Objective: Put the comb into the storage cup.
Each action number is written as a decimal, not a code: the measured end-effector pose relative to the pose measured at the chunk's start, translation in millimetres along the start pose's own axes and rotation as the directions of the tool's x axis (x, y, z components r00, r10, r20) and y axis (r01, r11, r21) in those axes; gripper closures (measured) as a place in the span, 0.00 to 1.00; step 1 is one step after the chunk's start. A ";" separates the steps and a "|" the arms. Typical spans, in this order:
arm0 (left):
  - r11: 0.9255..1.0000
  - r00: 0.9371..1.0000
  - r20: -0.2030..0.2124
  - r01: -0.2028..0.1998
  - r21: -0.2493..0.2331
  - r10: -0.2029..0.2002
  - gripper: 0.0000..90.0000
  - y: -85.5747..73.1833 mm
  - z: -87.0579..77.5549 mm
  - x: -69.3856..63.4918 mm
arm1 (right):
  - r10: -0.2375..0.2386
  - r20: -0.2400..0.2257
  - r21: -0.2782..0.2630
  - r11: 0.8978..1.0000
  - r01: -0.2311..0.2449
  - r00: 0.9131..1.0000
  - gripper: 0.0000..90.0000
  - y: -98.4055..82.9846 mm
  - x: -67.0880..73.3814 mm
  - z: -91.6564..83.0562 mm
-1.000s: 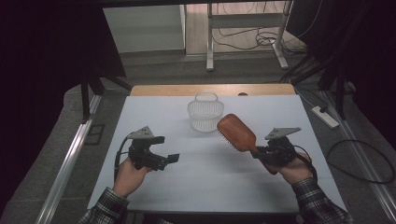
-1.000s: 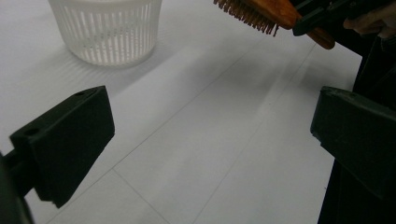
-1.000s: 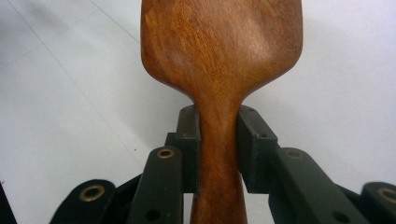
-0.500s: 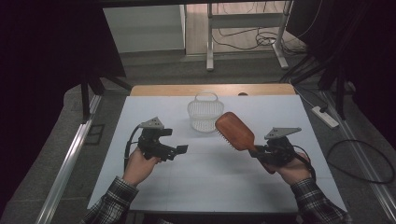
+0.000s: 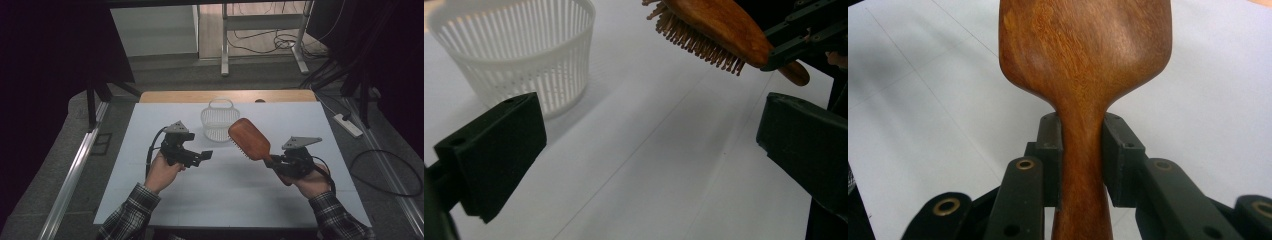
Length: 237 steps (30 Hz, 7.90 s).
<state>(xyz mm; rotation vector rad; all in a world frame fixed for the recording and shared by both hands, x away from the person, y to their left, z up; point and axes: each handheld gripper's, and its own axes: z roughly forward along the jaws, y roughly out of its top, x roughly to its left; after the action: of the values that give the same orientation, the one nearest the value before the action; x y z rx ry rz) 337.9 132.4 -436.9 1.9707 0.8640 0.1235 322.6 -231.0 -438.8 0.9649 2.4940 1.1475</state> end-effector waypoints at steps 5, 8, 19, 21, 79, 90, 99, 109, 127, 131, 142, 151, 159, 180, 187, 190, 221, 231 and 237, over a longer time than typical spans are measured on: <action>1.000 1.000 -0.006 -0.010 0.030 0.010 0.00 -4.1 8.0 -0.3 | -0.002 -0.003 -0.023 1.000 0.002 1.000 0.80 -0.9 5.2 3.2; 1.000 1.000 0.000 0.000 0.022 0.000 0.00 -5.5 8.6 0.8 | -0.004 -0.004 -0.025 1.000 0.004 1.000 0.80 -0.9 5.9 3.7; 0.998 0.997 0.051 0.062 -0.021 -0.061 0.00 -6.7 10.4 0.8 | -0.025 -0.026 -0.051 0.998 0.024 0.999 0.80 -0.5 18.8 13.0; 0.997 0.995 0.059 0.079 -0.026 -0.077 0.00 -6.5 10.8 -0.1 | -0.028 -0.027 -0.053 0.998 0.027 0.999 0.80 -0.3 20.3 13.7; 0.962 0.917 0.308 0.273 -0.019 -0.254 0.32 -6.1 33.2 -5.3 | -0.107 -0.091 -0.164 0.982 0.091 0.990 0.80 3.5 68.9 39.4; 0.933 0.852 0.414 0.359 -0.014 -0.322 0.53 -9.3 31.1 0.5 | -0.128 -0.082 -0.151 0.982 0.115 0.988 0.81 3.3 69.1 41.6; 0.939 0.848 0.432 0.343 -0.003 -0.308 0.60 -8.2 30.2 3.0 | -0.152 -0.053 -0.131 0.981 0.144 0.987 0.80 4.8 71.9 45.9; 0.954 0.884 0.383 0.300 -0.024 -0.268 0.60 -0.9 23.8 -1.5 | -0.156 -0.047 -0.101 0.983 0.150 0.987 0.69 6.5 70.9 45.6; 0.972 0.930 0.300 0.232 -0.036 -0.211 0.59 12.8 11.8 2.1 | -0.060 -0.167 -0.045 0.998 0.053 0.984 0.29 9.6 51.6 43.1; 0.979 0.942 0.280 0.201 -0.031 -0.184 0.59 17.3 11.9 1.8 | -0.040 -0.162 -0.037 0.999 0.034 0.986 0.25 9.0 46.8 39.9; 0.981 0.946 0.273 0.191 -0.036 -0.174 0.59 31.7 9.7 6.6 | -0.018 -0.130 0.073 0.997 0.027 0.991 0.04 4.7 38.7 39.6; 0.973 0.940 0.270 0.225 -0.040 -0.207 0.59 38.3 5.6 20.5 | 0.007 -0.117 0.055 0.998 0.000 0.993 0.00 -1.2 28.4 30.9; 0.974 0.947 0.247 0.222 -0.047 -0.204 0.59 46.1 1.2 26.0 | -0.003 -0.114 0.075 0.997 0.012 0.994 0.00 -8.6 23.1 25.4; 0.965 0.952 0.206 0.246 -0.086 -0.225 0.59 71.0 -9.7 42.7 | -0.002 -0.019 0.093 0.996 0.004 1.000 0.00 -28.2 12.0 -0.3; 0.956 0.950 0.189 0.272 -0.110 -0.249 0.59 78.4 -14.6 51.6 | -0.002 0.002 0.105 0.994 0.002 1.000 0.00 -37.4 10.8 -9.7; 0.953 0.949 0.184 0.279 -0.115 -0.255 0.59 80.3 -15.7 54.7 | 0.009 0.010 0.103 0.995 -0.010 1.000 0.00 -41.0 9.7 -14.1; 0.923 0.943 0.105 0.332 -0.197 -0.317 0.59 107.5 -29.6 86.8 | 0.129 0.134 0.049 0.989 -0.137 0.983 0.00 -77.6 0.6 -55.6; 0.916 0.940 0.069 0.340 -0.211 -0.334 0.59 112.0 -28.0 93.5 | 0.176 0.169 0.037 0.982 -0.184 0.970 0.00 -87.4 -1.1 -69.0; 0.918 0.941 0.042 0.338 -0.209 -0.337 0.59 114.2 -23.0 96.0 | 0.199 0.178 0.020 0.978 -0.205 0.964 0.00 -90.3 -0.6 -76.6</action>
<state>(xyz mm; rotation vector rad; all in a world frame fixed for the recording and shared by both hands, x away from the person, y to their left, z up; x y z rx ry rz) 459.4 173.8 -357.4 1.5963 1.1266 0.0087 245.7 -319.6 -454.9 1.2971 2.3283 1.0229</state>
